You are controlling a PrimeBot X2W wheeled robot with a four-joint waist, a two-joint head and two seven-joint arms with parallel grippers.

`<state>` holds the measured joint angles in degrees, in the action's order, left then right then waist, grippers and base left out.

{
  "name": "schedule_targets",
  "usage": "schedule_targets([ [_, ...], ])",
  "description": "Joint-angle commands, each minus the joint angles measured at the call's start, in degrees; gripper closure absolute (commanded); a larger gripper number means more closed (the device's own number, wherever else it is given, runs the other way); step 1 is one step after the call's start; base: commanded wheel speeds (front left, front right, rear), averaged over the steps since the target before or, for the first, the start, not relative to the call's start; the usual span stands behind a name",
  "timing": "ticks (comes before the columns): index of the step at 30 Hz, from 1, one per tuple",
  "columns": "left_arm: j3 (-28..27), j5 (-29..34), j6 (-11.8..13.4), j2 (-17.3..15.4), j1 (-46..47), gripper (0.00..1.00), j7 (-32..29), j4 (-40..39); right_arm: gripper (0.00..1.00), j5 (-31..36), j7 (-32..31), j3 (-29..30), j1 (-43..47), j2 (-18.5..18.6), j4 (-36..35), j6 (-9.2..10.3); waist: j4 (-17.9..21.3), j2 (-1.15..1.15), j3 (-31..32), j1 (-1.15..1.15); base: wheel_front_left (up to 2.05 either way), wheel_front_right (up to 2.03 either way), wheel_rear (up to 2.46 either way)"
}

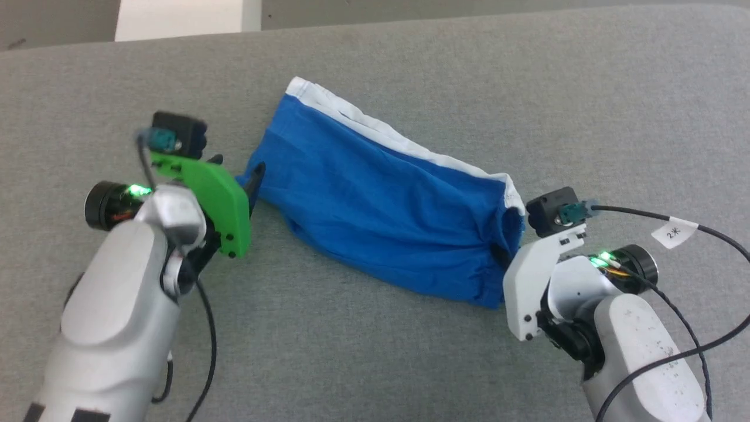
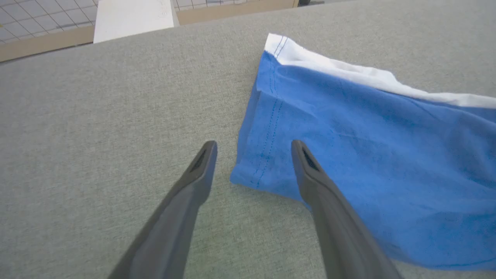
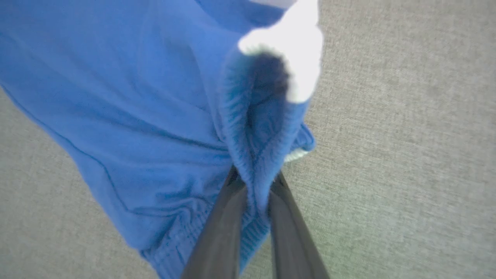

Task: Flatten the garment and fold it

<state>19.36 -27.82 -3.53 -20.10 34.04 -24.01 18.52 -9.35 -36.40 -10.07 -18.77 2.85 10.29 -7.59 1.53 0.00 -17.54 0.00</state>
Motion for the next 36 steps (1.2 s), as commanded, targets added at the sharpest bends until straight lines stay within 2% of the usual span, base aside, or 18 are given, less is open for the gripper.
schedule_targets([
  [1, 0.4, -0.6, -0.3, -0.2, 2.4, 0.0, -2.6, 1.2, 1.0, -0.7, 0.6, -0.6, -1.1, 0.0, -0.4, 0.1, 1.5, 0.0, -1.6, 0.0, 0.0, 0.0, 0.0],
  [6, 3.2, -0.6, -0.5, -0.8, 7.0, 0.0, -13.7, 5.9, 1.0, -1.5, 1.3, -1.9, -1.7, 0.0, -0.7, 0.1, 3.6, 0.0, -4.0, 0.0, 0.0, 0.0, 0.0],
  [11, 5.6, -2.6, -1.3, -1.3, 6.9, 0.0, -24.8, 8.2, 1.0, -1.7, 2.0, -2.2, -1.9, 0.0, -0.4, 0.1, 4.7, 0.0, -5.0, 0.0, 0.0, 0.0, 0.0],
  [12, 5.6, -3.5, -1.5, -1.2, 6.6, 0.11, -26.0, 8.1, 1.0, -1.6, 2.1, -2.1, -1.9, 0.0, -0.4, 0.1, 4.7, 0.0, -5.1, 0.0, 0.0, 0.0, 0.0],
  [13, 5.6, -4.4, -1.7, -1.1, 6.2, 0.81, -27.0, 7.7, 1.0, -1.6, 2.2, -2.0, -1.9, 0.0, -0.3, 0.1, 4.7, 0.0, -5.2, 0.0, 0.0, 0.0, 0.0],
  [14, 5.7, -5.0, -1.8, -1.1, 5.8, 1.0, -27.8, 7.6, 1.0, -1.6, 2.3, -1.9, -1.9, 0.0, -0.3, 0.1, 4.7, 0.0, -5.2, 0.0, 0.0, 0.0, 0.0],
  [17, 5.1, -6.5, -2.0, -1.1, 4.9, 1.0, -27.8, 6.8, 1.0, -1.2, 2.8, -1.4, -1.9, 0.0, -0.2, 0.1, 4.2, 0.0, -5.0, 0.0, 0.0, 0.0, 0.0],
  [28, -2.0, -11.7, -1.1, 0.0, 4.9, 1.0, -18.1, 5.8, 1.0, -0.7, 2.6, 0.0, -1.9, 0.0, 0.2, 0.1, 1.3, 0.0, 0.1, 0.0, 0.0, 0.0, 0.0],
  [33, -5.0, -15.3, -1.6, -0.1, 0.4, 1.0, -15.0, 0.6, 1.0, -0.2, -0.8, 0.6, -2.8, 0.2, -0.1, 0.1, -0.2, 0.0, 3.3, 0.0, 0.0, 0.0, 0.0],
  [36, -6.2, -17.2, -1.3, 0.1, -4.6, 1.0, -13.9, -3.8, 1.0, -0.9, -3.9, 1.0, -3.2, 2.5, -0.8, 0.1, -1.2, 0.0, 4.7, 0.0, 0.0, 0.0, 0.0],
])
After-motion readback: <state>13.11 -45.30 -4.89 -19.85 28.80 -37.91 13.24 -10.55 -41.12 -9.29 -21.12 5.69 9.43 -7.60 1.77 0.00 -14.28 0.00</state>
